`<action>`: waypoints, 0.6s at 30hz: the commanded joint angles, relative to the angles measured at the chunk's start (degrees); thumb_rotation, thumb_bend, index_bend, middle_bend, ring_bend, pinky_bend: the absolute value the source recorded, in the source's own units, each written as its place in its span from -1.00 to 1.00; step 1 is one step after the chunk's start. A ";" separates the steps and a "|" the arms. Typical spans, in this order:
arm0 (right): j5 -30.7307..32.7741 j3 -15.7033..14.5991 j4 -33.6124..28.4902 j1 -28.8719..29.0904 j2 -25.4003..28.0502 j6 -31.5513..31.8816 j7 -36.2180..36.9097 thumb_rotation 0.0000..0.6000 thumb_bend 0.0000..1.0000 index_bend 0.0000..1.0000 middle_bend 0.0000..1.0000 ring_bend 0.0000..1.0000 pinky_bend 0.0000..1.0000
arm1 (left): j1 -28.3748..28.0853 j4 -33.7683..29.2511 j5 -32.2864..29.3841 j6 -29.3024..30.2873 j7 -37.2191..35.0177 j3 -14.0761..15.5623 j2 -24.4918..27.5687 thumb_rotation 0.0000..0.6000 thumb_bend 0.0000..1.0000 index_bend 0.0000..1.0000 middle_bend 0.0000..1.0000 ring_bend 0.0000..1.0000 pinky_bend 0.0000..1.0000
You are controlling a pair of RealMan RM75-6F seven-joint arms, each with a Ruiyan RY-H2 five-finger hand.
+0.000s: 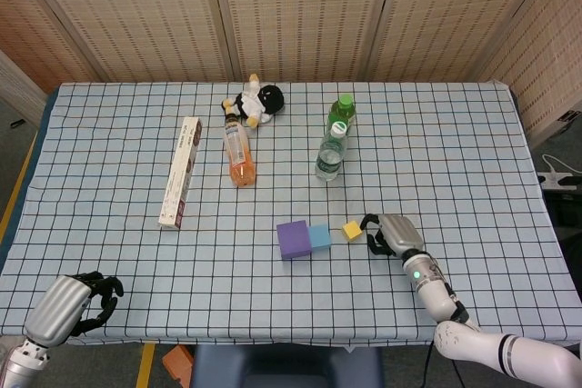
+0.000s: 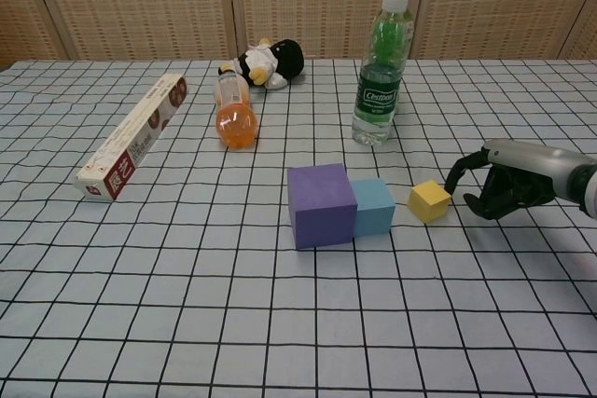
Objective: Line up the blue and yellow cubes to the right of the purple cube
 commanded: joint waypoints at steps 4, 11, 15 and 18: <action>-1.84 -0.48 1.06 0.00 -0.54 -0.37 2.70 1.00 0.07 -0.20 1.00 0.76 1.00 | 0.01 -0.03 0.00 0.00 0.02 0.00 0.00 1.00 0.00 0.05 0.34 0.08 0.36; -3.91 -0.74 2.55 0.06 -1.56 -1.29 6.29 1.00 0.07 -0.20 1.00 0.76 1.00 | 0.04 -0.01 0.00 0.06 -0.01 -0.01 0.01 1.00 0.00 0.05 0.34 0.08 0.36; -4.85 -0.82 3.38 0.10 -2.23 -1.48 7.97 1.00 0.07 -0.20 1.00 0.76 1.00 | 0.04 0.05 -0.06 0.09 -0.11 -0.05 0.00 1.00 0.00 0.05 0.34 0.08 0.36; -5.48 -0.96 3.87 0.10 -2.72 -1.61 8.99 1.00 0.07 -0.20 1.00 0.76 1.00 | 0.06 0.06 -0.05 0.19 -0.20 -0.07 0.02 1.00 0.00 0.05 0.35 0.08 0.36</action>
